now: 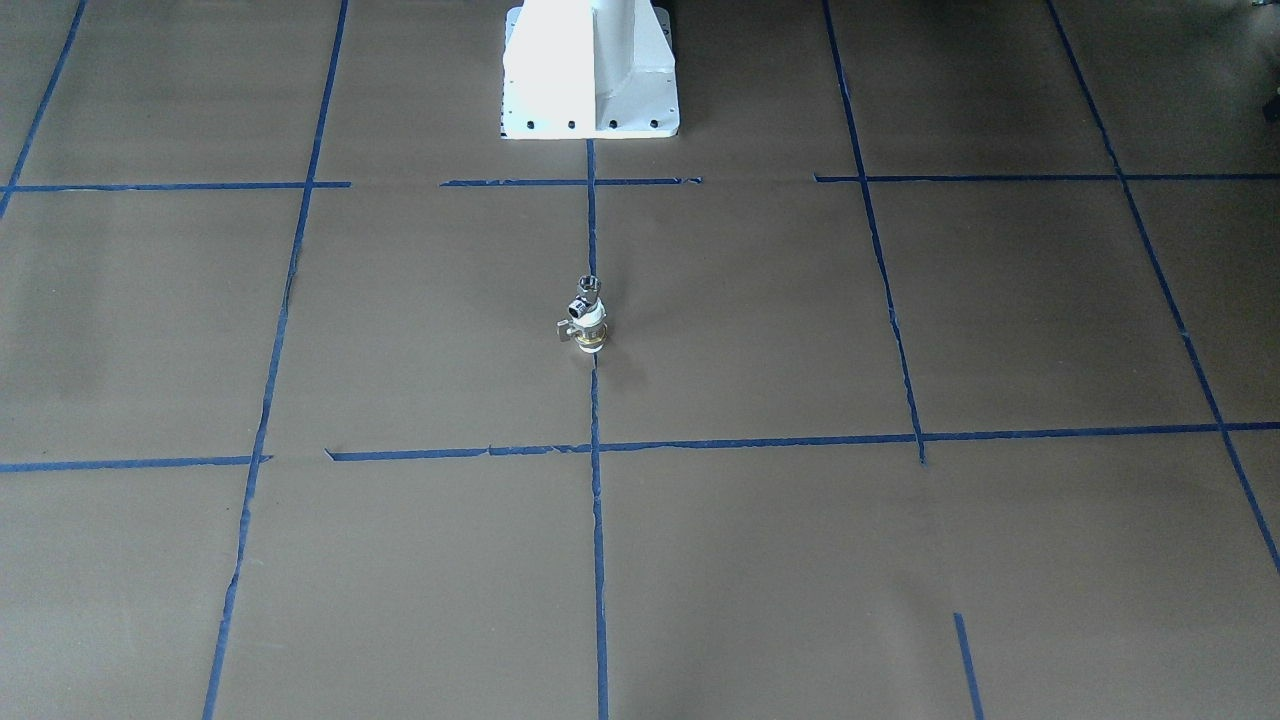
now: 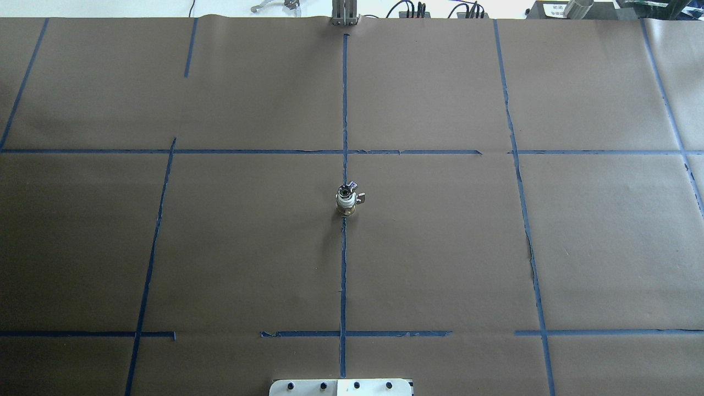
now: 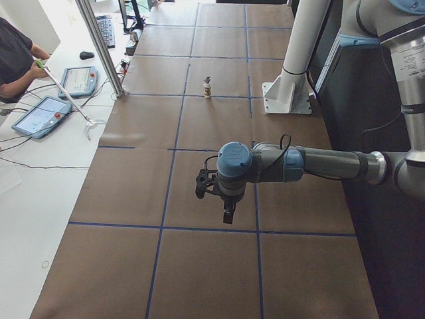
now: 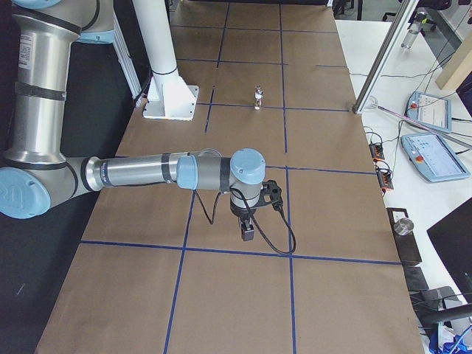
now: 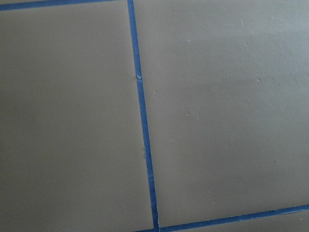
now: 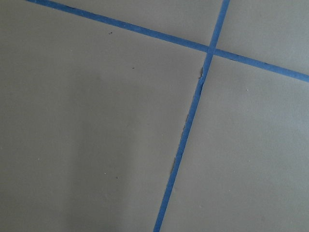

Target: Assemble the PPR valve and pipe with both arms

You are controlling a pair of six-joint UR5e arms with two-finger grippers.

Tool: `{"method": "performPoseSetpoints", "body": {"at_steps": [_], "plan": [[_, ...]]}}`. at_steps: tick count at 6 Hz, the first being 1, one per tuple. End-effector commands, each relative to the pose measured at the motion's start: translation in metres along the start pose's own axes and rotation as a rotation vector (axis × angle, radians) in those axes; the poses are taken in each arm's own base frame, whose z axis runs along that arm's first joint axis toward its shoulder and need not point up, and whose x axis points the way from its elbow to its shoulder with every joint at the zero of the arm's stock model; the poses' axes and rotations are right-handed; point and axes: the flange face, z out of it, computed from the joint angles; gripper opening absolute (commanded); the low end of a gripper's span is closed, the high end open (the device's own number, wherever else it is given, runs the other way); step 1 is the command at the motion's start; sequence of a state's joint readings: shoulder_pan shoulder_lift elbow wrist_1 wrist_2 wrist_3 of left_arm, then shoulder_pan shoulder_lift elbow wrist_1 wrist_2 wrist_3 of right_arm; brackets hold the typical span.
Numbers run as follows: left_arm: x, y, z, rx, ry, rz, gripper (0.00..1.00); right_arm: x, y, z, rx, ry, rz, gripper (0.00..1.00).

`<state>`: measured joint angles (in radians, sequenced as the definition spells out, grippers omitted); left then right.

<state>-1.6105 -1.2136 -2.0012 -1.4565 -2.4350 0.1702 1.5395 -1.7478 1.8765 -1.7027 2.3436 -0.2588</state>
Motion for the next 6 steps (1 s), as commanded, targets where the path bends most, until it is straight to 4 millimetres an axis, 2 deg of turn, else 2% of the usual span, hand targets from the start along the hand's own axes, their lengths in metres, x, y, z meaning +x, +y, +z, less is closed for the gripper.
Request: {"method": "performPoseSetpoints", "body": {"at_steps": [1,4,5,6], "plan": [[-0.007,0.002,-0.002,0.006,-0.002,-0.021,1.00,-0.003,-0.005,-0.003,0.009,-0.006,-0.004,1.00],[-0.015,0.005,0.002,-0.014,-0.036,-0.036,1.00,-0.008,-0.007,-0.007,0.019,-0.010,-0.011,1.00],[-0.017,0.006,0.003,-0.017,-0.035,-0.040,1.00,-0.010,-0.016,-0.012,0.029,-0.007,-0.020,1.00],[-0.018,0.005,0.004,-0.019,-0.034,-0.042,1.00,-0.009,-0.016,-0.011,0.029,-0.009,-0.019,1.00]]}}
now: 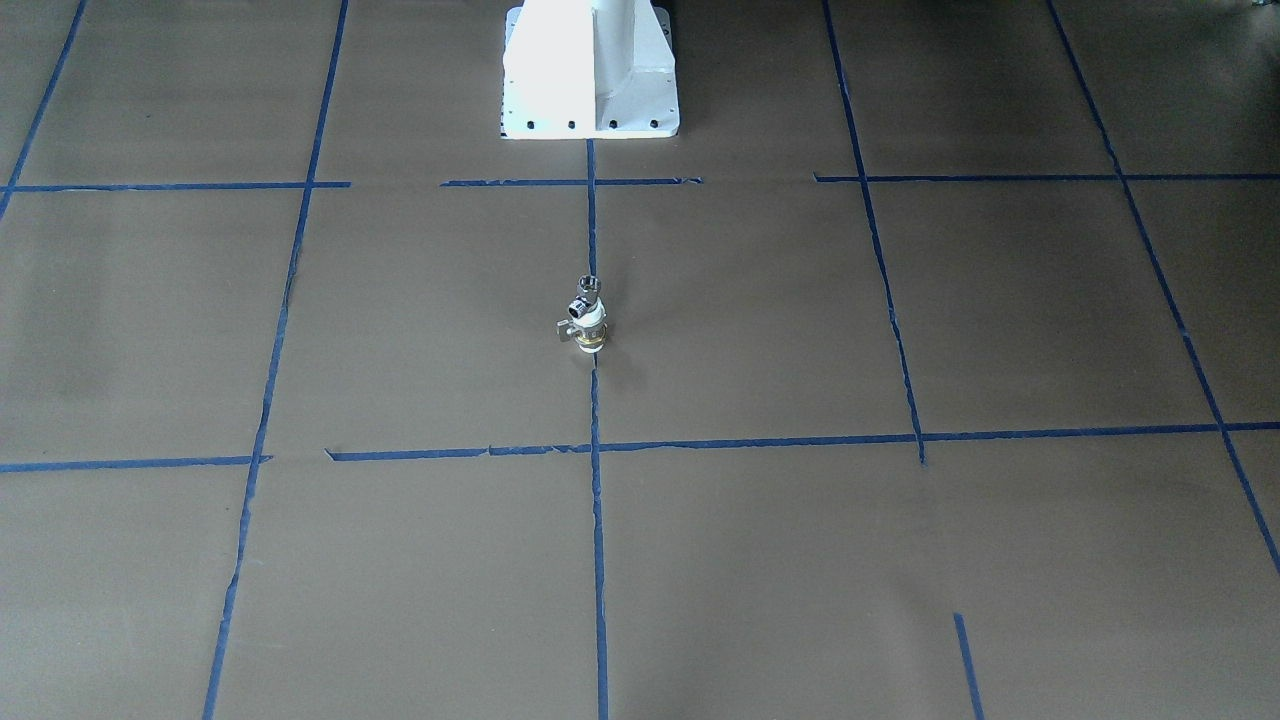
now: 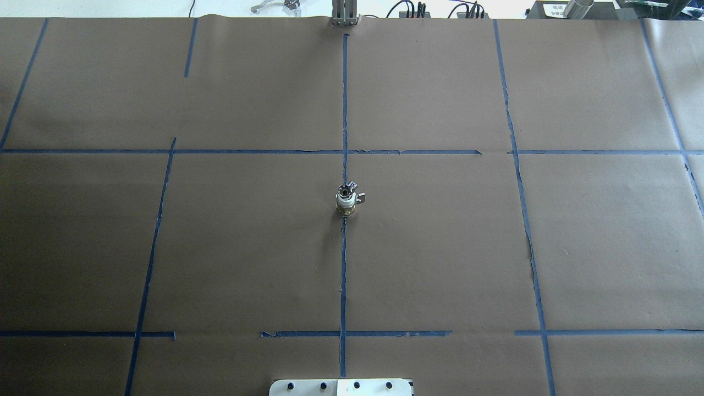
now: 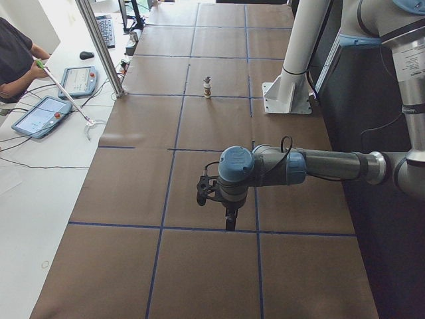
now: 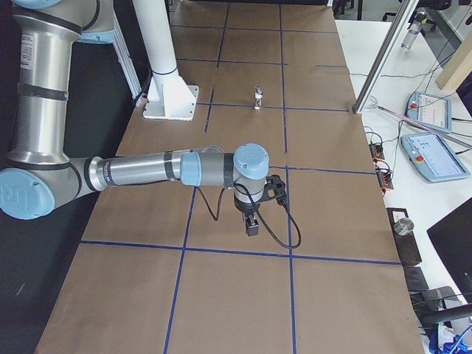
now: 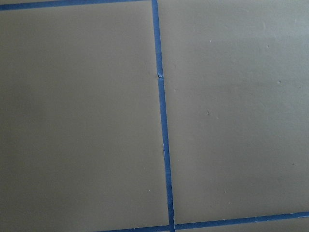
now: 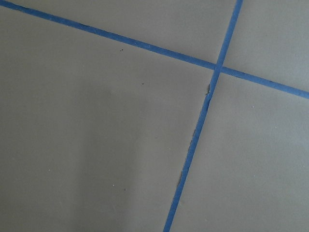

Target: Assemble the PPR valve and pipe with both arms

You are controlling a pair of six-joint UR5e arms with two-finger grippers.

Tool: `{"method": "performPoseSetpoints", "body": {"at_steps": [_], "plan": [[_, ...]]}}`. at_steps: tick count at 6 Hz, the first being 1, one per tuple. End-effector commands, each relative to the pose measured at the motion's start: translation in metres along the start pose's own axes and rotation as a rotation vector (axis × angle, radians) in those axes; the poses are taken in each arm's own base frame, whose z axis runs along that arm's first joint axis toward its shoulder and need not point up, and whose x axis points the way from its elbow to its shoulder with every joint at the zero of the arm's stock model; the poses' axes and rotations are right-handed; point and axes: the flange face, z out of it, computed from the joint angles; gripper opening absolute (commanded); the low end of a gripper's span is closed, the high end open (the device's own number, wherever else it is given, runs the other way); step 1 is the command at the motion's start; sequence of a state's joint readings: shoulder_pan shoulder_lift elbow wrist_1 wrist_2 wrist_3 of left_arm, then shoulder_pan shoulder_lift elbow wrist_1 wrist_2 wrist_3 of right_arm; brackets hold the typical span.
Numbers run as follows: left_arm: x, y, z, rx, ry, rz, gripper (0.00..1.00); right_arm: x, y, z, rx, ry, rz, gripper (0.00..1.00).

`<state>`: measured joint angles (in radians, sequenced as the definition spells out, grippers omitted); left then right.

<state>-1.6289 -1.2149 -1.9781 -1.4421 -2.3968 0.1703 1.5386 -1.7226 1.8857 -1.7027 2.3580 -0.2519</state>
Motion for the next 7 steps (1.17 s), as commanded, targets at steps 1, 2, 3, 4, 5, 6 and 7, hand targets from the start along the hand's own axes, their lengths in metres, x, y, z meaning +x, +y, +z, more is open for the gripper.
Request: {"method": "performPoseSetpoints", "body": {"at_steps": [1,2,3,4,5,6,7], "plan": [[-0.002,0.000,0.001,-0.003,0.000,-0.003,1.00,0.000,-0.002,-0.001,0.001,-0.003,0.000,1.00],[-0.002,0.000,0.002,-0.004,0.000,-0.004,1.00,0.000,-0.002,-0.001,0.002,-0.002,-0.001,1.00],[-0.004,0.009,0.005,-0.013,0.003,-0.014,1.00,-0.001,-0.002,-0.002,0.005,-0.002,-0.004,1.00],[-0.007,0.012,0.008,-0.018,0.001,-0.020,1.00,-0.001,-0.002,-0.002,0.004,0.000,-0.004,1.00],[-0.008,0.013,0.009,-0.021,0.001,-0.025,1.00,-0.001,-0.002,-0.001,0.004,0.000,-0.004,1.00],[-0.008,0.013,0.010,-0.022,0.003,-0.026,1.00,-0.001,-0.003,-0.002,0.005,0.000,-0.005,1.00],[-0.007,0.012,0.008,-0.018,0.002,-0.022,1.00,-0.001,-0.003,-0.002,0.005,0.000,-0.005,1.00]]}}
